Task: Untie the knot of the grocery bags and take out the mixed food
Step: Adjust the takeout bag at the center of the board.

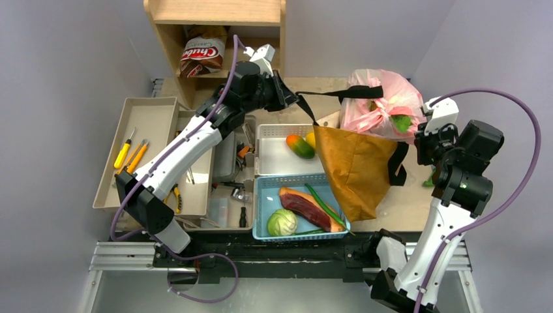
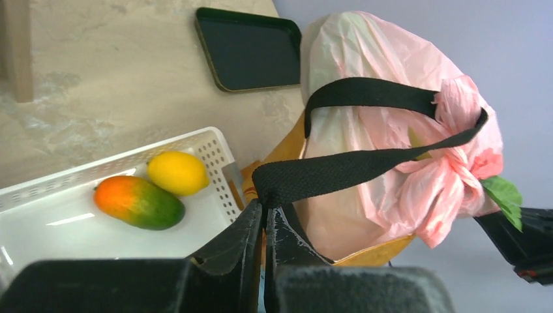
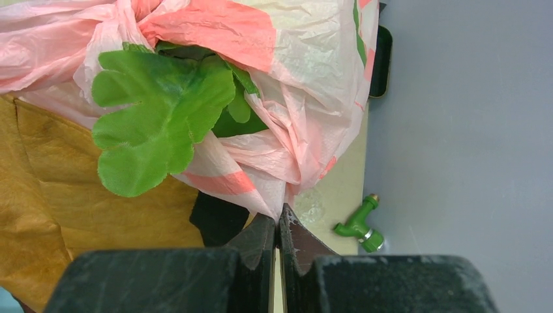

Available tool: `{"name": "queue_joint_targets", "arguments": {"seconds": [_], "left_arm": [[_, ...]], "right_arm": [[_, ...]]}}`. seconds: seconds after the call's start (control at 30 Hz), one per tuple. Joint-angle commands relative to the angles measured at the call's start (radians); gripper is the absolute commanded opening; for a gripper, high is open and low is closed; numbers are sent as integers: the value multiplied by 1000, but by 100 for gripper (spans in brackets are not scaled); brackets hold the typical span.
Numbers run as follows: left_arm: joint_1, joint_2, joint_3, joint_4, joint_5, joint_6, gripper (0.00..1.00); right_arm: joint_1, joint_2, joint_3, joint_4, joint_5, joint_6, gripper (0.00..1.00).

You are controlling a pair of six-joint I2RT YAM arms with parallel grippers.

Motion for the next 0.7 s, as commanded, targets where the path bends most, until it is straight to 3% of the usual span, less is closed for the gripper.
{"name": "queue_joint_targets", "arguments": {"seconds": [0.0,0.07,0.13,0.2,0.27,0.37,0.4,0.47,0.57,0.67], "left_arm": [[43,-9,73,155,51,12,0],[11,-7,85,173,203,78,2],[-50,-27,88,137,255,184,0],[-69,-58,61,105,139,206,0],[-28,-72,38,59,-17,132,0],[35,-64,18,16,-75,45,2],[36,-62,13,54,-13,71,15],[36,-82,-9,194,245,151,57],[35,-68,60,291,593,304,78],[6,36,343,94,687,426,80]], "right_arm": [[-8,-21,45,17,36,-3,0],[-8,-19,62,16,11,11,0],[-9,-17,84,16,-21,22,0],[-9,-14,112,17,-43,29,0],[-8,-11,139,15,-49,28,0],[-8,-11,164,-12,-70,19,0],[-8,-13,164,-16,-75,18,0],[-9,-14,159,-25,-79,9,0],[-8,-20,147,-35,-86,4,0],[-8,-24,140,-40,-99,7,0]]}}
